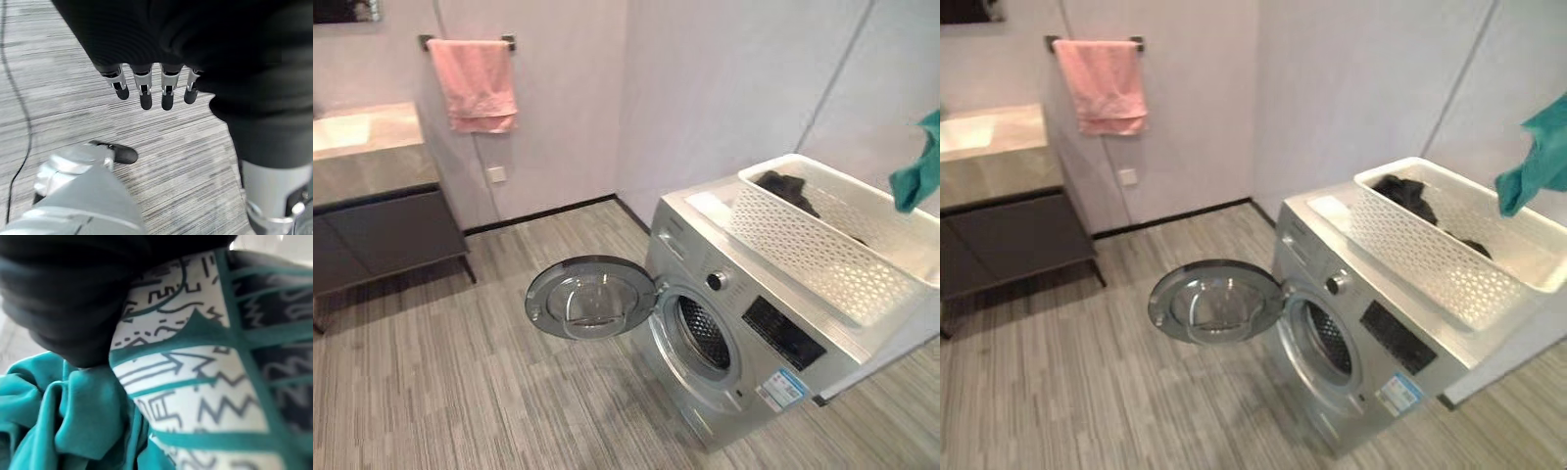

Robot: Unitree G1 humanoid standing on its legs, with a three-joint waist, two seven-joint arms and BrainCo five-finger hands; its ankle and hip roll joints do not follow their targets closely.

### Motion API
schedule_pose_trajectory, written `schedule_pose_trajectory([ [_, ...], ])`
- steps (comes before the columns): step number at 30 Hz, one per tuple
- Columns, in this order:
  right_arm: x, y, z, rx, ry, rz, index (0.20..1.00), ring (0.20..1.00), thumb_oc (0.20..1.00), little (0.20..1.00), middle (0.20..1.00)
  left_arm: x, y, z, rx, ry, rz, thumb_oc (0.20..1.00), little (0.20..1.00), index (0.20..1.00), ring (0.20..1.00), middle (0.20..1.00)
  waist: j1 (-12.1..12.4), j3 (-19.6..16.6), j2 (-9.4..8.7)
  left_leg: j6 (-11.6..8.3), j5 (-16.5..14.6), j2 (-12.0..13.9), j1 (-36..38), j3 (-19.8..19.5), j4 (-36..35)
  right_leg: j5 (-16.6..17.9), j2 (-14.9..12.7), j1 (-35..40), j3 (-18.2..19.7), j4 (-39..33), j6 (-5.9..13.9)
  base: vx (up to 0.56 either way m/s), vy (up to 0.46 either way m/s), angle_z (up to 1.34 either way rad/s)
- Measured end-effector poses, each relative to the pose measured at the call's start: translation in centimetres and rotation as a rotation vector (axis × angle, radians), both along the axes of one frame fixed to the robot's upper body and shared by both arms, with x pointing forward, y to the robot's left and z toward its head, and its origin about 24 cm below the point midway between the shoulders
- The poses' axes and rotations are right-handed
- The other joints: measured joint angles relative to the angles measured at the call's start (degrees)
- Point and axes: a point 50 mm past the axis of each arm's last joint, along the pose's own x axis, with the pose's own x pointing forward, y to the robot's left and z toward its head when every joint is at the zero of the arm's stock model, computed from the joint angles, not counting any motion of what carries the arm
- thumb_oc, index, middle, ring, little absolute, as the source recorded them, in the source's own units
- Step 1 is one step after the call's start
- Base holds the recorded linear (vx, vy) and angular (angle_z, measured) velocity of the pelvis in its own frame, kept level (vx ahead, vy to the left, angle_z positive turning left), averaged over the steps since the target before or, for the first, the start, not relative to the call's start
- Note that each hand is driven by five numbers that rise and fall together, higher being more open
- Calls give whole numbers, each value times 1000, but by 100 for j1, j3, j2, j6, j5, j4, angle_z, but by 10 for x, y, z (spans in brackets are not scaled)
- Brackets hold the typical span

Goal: Grab the laundry basket,head to the washer,open it,put in the laundry and shut it.

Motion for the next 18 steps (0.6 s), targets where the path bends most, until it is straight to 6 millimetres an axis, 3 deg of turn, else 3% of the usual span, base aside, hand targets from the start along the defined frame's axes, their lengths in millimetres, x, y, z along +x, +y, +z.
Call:
schedule_pose_trajectory([
  [4, -10, 12, 14, -108, -38, 30, 200, 200, 200, 200, 200, -18, 0, -1, 11, 54, 14, 1000, 1000, 1000, 1000, 1000, -246, -140, 17, 21, -62, 10, 158, 461, -10, 69, 21, -127, 350, 1, 60, -55, 57, -54],
  [6, -14, 12, 9, -123, -52, 39, 200, 200, 200, 200, 200, -20, 0, -1, 11, 55, 29, 1000, 1000, 1000, 1000, 1000, -346, -166, 7, 7, -55, 10, 236, 596, -12, 79, 33, -128, 448, 2, 67, -42, 43, -34],
  [9, -4, 10, -19, -122, -8, 80, 200, 200, 200, 200, 200, -19, -1, -2, 4, 52, 30, 1000, 1000, 1000, 1000, 1000, -534, -242, 23, 3, -119, 10, 344, 824, -17, 92, 70, -167, 700, 2, 84, -75, 80, -46],
  [11, 2, 13, -51, -62, -61, 188, 200, 200, 200, 200, 200, -20, -1, -2, 6, 61, 1, 1000, 1000, 1000, 1000, 1000, -618, -243, 17, 29, -106, -30, 436, 1142, -12, 93, 84, -340, 938, 147, 89, -45, 42, -65],
  [12, 16, 16, -84, -33, -1, 230, 200, 200, 200, 200, 200, -20, -4, -3, -6, 65, -14, 1000, 1000, 1000, 1000, 1000, -730, -217, 9, 43, -155, -66, 441, 1269, -17, 115, 67, -353, 1059, 112, 168, -65, 72, -66],
  [13, 21, 18, -102, -13, 30, 248, 200, 200, 200, 200, 200, -19, -4, -3, -4, 59, -17, 1000, 1000, 1000, 1000, 1000, -817, -203, 8, 46, -153, -96, 443, 1315, -17, 110, 43, -401, 1091, 117, 187, -61, 77, -57],
  [16, 29, 35, -163, 62, 90, 341, 200, 200, 200, 200, 200, -16, -10, -4, -14, 65, -51, 1000, 1000, 1000, 1000, 1000, -927, -204, 174, 50, -153, -127, 473, 1502, -21, 153, 30, -445, 1211, 118, 279, -25, 38, -35],
  [18, 25, 35, -188, 86, 162, 338, 200, 200, 200, 200, 200, -10, -17, -6, -31, 52, -59, 1000, 1000, 1000, 1000, 1000, -939, -145, 330, 48, -153, -157, 523, 1512, -24, 209, -6, -421, 1204, 71, 367, -38, 35, -8],
])
